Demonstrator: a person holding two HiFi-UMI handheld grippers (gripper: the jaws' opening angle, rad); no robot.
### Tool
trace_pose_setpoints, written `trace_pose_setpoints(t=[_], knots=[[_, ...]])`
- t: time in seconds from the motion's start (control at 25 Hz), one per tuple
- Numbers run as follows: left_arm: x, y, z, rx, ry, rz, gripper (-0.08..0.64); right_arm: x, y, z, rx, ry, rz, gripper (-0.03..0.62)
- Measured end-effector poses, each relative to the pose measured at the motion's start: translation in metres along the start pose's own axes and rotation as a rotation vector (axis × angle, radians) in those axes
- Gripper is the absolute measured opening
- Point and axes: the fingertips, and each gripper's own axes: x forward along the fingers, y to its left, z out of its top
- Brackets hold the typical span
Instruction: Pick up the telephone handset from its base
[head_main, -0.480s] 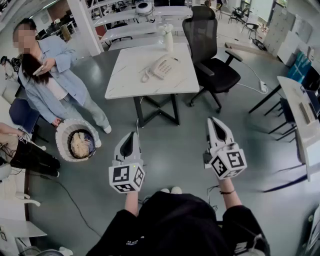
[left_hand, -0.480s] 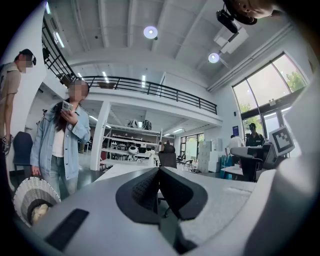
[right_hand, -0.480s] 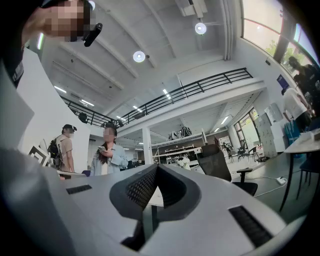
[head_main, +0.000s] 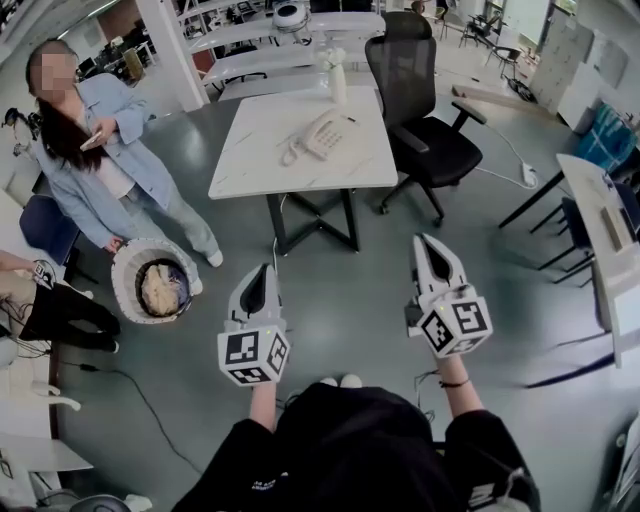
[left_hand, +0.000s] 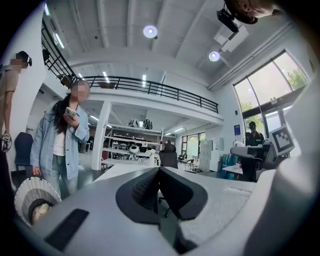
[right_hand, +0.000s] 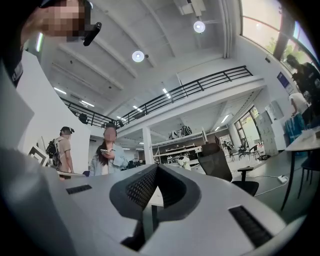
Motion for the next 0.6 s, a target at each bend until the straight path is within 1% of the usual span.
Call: trace_pose_setpoints(t=[0.36,0.6], knots=[[0.012,-0.005,-0.005,-0.002,0.0,0.02,0.0,0.009,-0.017,-0.002,0.013,-0.006,0.008,-0.009],[0.019,-0.004,-0.011,-0.014,0.011,0.056,0.0,0.021,-0.02,-0.009,0.022,0.012,0.039,-0.009]])
